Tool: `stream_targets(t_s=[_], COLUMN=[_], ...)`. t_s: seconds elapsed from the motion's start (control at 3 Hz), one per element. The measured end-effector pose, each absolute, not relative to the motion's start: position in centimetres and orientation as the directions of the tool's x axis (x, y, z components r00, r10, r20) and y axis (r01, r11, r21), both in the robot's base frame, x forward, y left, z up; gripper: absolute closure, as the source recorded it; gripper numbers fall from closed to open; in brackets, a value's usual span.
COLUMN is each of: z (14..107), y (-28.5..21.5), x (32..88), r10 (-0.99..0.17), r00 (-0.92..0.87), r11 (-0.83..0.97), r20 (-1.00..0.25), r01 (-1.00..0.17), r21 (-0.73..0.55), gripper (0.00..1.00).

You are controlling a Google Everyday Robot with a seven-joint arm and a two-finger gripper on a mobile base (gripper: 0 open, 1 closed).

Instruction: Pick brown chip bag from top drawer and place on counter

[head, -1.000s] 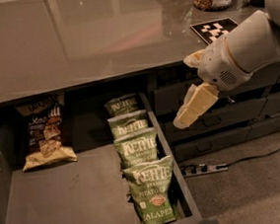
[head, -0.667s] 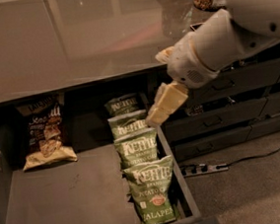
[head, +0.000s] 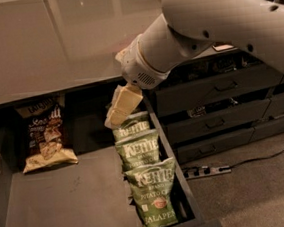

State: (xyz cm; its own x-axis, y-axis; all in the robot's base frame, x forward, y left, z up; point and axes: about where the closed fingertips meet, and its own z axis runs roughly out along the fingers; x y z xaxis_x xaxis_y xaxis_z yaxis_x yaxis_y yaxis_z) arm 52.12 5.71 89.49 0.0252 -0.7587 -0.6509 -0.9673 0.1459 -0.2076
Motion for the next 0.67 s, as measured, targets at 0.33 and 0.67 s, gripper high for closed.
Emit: stream_targets(t_s=[0.33, 0.67], z=[89.0, 84.1], y=[6.4, 10.2], x=[52.1, 51.4], r10=[-0.752, -0.722], r00=[0.025, -0.050], r11=[0.142, 0.165], r20=[-0.659, -0.690], r01=[-0.970, -0.981], r21=[-0.199, -0.102], gripper=[0.00, 0.00])
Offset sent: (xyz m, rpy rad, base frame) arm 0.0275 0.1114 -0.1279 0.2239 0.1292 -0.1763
